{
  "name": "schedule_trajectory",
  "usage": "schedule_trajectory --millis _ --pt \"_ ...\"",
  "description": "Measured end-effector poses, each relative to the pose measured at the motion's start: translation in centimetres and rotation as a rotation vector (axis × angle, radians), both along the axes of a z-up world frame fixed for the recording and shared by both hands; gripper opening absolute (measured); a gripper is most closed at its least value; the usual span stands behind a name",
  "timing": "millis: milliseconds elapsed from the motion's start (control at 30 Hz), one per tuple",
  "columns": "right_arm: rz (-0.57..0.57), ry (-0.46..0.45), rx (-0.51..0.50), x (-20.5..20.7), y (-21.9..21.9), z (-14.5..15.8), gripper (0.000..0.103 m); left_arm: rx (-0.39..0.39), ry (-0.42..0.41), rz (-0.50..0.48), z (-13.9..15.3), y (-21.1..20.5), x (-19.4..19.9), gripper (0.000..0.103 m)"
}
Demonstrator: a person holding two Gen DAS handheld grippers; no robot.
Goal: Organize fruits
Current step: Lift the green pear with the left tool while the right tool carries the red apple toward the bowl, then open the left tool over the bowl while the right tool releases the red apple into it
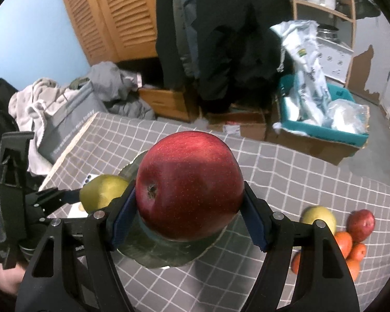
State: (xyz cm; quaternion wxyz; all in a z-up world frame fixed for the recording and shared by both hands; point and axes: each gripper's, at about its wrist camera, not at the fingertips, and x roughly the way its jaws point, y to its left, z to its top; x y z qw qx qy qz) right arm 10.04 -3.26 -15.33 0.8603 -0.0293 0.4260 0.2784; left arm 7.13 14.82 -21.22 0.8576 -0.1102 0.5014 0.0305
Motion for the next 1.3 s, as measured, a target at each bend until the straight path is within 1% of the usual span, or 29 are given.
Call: schedule_trajectory --millis 267,433,767,833,867,900,933,967,1133,1200,1300 --pt "0.038 0.049 -0.019 0.7 2.3 -2.5 0.075 -0.036 0.098 0.016 -3.8 0.9 0.5 0.067" --pt "0.054 0.083 -0.039 0.9 3.2 -4.2 0.075 -0.038 0.137 0.019 -5.3 1.1 1.0 0.067" --pt "0.064 0.133 -0.068 1.4 3.6 -6.8 0.075 -0.038 0.211 0.011 -7.5 0.7 1.2 0.067" --pt "0.063 0.14 -0.066 1.4 3.6 -7.1 0.075 -0.032 0.192 0.015 -7.3 0.7 1.1 0.067" --pt "0.062 0.142 -0.064 1.4 3.6 -7.1 0.075 -0.026 0.181 0.014 -7.0 0.6 1.2 0.07" --pt "0.061 0.144 -0.061 1.4 3.5 -7.2 0.075 -0.023 0.166 0.009 -6.7 0.6 1.2 0.073" --pt "0.059 0.145 -0.06 1.5 3.6 -7.2 0.075 -0.02 0.157 0.007 -6.5 0.6 1.1 0.083" --pt "0.058 0.147 -0.059 1.5 3.5 -7.3 0.075 -0.014 0.144 0.01 -6.2 0.5 1.0 0.087" --pt "0.05 0.162 -0.055 1.9 3.4 -7.6 0.075 0.004 0.137 0.012 -5.4 0.7 0.5 0.087" --pt "0.05 0.174 -0.062 2.2 3.6 -8.0 0.075 0.02 0.138 0.029 -5.2 1.0 0.1 0.087" --pt "0.04 0.192 -0.06 2.5 3.7 -8.5 0.075 0.021 0.128 0.064 -4.7 2.0 -0.5 0.087"
